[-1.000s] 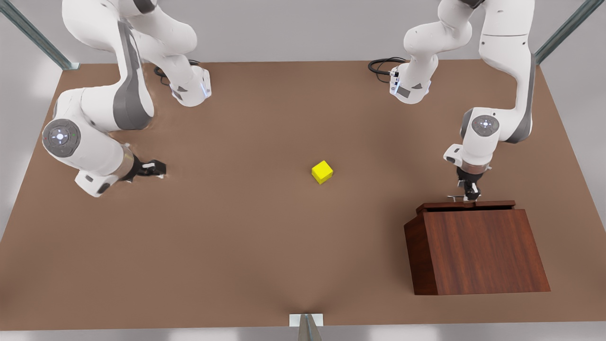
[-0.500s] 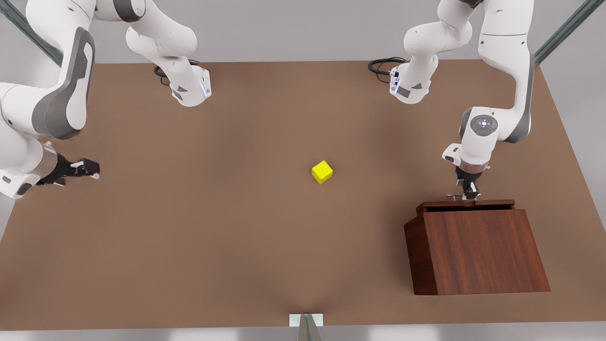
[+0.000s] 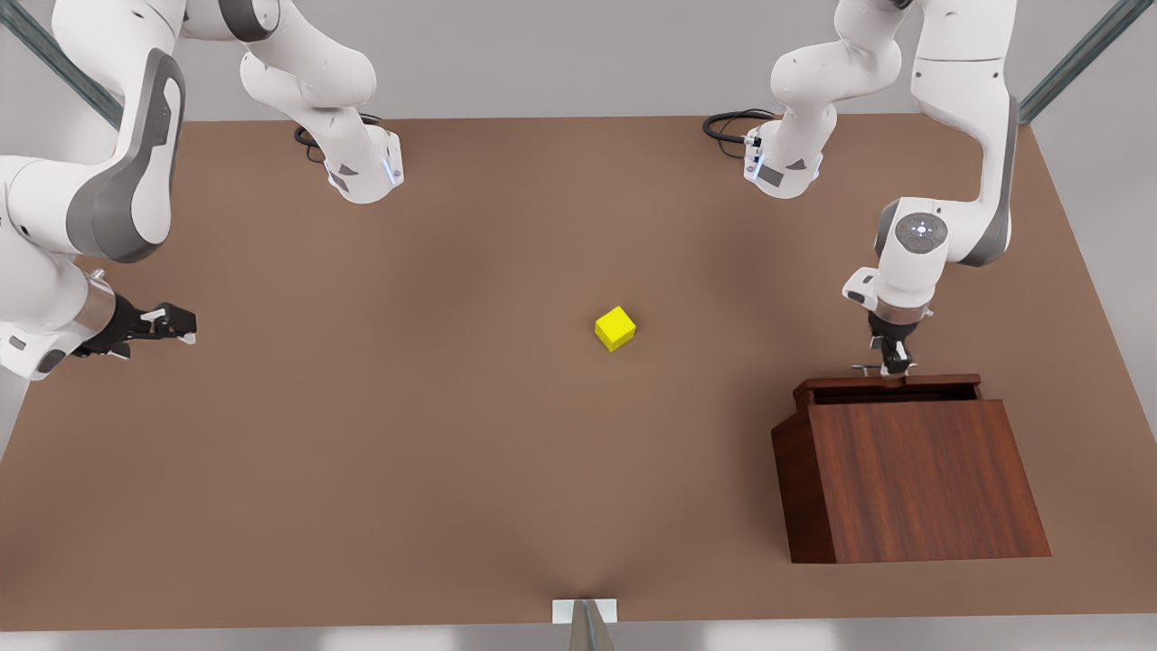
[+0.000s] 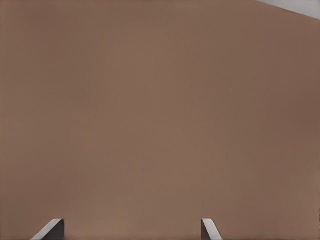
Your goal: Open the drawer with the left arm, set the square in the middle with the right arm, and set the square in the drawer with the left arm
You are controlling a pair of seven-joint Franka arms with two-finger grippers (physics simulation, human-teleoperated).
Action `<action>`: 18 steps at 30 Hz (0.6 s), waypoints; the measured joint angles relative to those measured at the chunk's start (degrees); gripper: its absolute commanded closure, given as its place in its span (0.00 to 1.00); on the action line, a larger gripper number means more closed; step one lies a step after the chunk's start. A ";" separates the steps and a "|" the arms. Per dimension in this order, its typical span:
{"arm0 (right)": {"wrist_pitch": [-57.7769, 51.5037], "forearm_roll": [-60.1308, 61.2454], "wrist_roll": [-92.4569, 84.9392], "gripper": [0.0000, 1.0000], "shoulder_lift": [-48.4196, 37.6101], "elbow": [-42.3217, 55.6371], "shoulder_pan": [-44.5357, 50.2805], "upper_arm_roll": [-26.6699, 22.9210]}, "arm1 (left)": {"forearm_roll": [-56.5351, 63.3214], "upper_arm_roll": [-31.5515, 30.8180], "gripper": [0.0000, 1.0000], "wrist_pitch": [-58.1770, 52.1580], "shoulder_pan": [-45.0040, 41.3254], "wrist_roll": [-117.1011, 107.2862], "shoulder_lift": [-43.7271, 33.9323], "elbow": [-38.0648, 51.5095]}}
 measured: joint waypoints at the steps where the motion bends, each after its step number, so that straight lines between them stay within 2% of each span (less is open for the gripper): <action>1: 0.06 0.00 0.00 0.00 0.14 0.00 0.03 -0.01 | 0.00 0.00 0.29 0.00 0.00 0.00 0.00 -0.25; 18: 5.20 -0.09 0.18 0.00 2.42 0.27 -0.85 -0.51 | 0.00 0.00 0.29 -0.44 0.01 -0.09 -1.57 -1.98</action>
